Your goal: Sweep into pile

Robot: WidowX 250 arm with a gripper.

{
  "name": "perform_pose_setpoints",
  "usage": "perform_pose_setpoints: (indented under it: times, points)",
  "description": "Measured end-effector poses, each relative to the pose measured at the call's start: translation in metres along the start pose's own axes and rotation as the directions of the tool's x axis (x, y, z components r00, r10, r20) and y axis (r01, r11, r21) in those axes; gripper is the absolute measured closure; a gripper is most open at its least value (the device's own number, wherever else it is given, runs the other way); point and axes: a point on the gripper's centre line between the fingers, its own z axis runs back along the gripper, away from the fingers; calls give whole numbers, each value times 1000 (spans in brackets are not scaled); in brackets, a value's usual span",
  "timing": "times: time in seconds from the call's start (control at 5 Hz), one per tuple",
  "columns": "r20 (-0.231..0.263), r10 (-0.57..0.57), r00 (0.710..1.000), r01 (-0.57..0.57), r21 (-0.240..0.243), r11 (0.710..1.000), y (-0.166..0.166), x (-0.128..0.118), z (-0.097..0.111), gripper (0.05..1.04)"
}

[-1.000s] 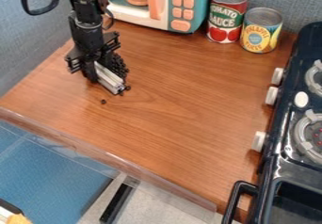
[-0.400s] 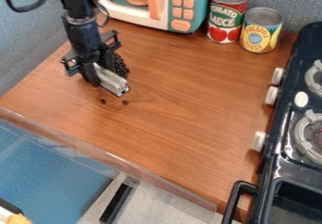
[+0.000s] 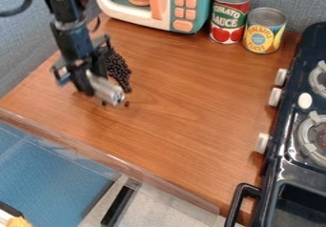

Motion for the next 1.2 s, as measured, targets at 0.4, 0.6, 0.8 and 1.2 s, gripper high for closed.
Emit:
perform_pose_setpoints:
  times: [0.4,0.6,0.8,1.2]
  points:
    - [-44,182,982,-179,56,982,11,-18,-12,701]
    - [-68,252,965,-248,60,967,11,-23,-13,701]
    - [-50,303,952,-301,56,952,10,-23,-20,701]
    - [7,346,938,-346,13,938,2,-18,-27,701]
